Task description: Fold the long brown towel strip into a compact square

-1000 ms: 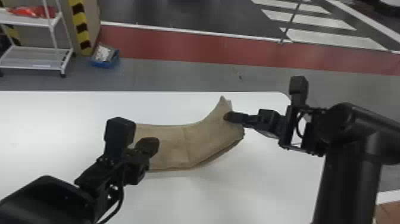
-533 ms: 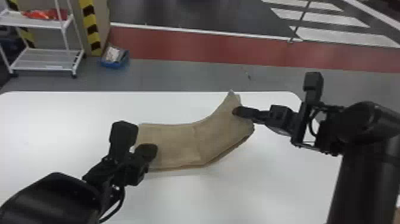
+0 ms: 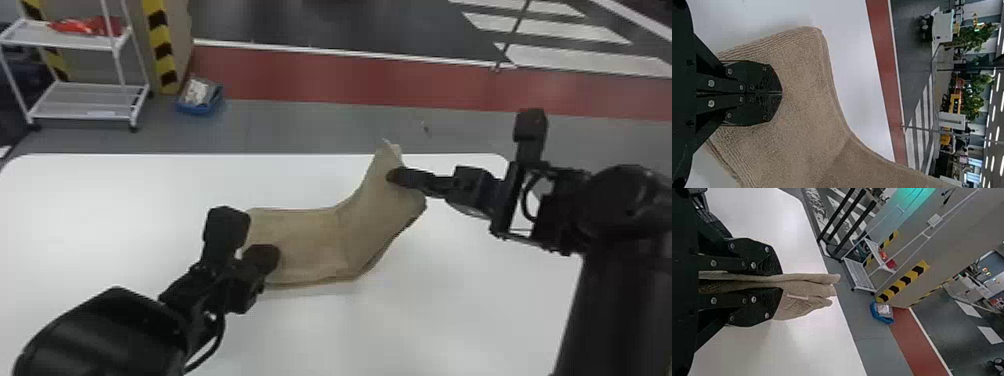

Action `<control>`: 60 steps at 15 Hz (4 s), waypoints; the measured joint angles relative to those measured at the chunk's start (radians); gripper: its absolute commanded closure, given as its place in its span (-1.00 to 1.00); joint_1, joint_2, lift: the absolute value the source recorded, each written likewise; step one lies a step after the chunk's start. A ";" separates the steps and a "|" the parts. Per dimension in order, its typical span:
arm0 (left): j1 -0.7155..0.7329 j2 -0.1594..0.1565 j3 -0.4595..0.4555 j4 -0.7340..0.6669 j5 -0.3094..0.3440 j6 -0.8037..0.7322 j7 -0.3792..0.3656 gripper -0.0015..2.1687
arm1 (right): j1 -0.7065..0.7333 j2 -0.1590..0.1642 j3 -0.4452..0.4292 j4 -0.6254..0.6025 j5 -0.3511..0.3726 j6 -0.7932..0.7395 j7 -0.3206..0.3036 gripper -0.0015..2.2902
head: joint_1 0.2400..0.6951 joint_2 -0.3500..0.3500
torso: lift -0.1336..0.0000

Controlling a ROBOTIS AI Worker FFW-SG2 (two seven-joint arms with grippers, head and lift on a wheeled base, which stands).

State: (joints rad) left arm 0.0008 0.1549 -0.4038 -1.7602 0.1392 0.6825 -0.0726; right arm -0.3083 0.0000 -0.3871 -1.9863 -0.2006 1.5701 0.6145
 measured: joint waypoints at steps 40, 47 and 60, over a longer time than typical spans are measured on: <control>0.112 0.022 0.041 -0.230 0.036 0.009 -0.050 0.93 | 0.131 0.000 0.224 0.250 -0.099 -0.416 0.126 -0.85 | 1.00 -0.22 | -0.85; 0.221 0.057 0.229 -0.441 0.066 0.065 -0.072 0.94 | 0.255 0.000 0.112 0.094 -0.142 -0.372 0.202 0.39 | 1.00 -0.09 | -0.85; 0.157 0.045 0.347 -0.277 0.106 -0.060 -0.113 0.94 | 0.609 0.000 0.091 -0.221 0.022 -0.364 0.235 0.89 | 1.00 0.01 | -0.85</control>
State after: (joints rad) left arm 0.1578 0.1998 -0.0563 -2.0371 0.2454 0.6221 -0.1852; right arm 0.3003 0.0000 -0.2959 -2.2070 -0.1789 1.2066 0.8499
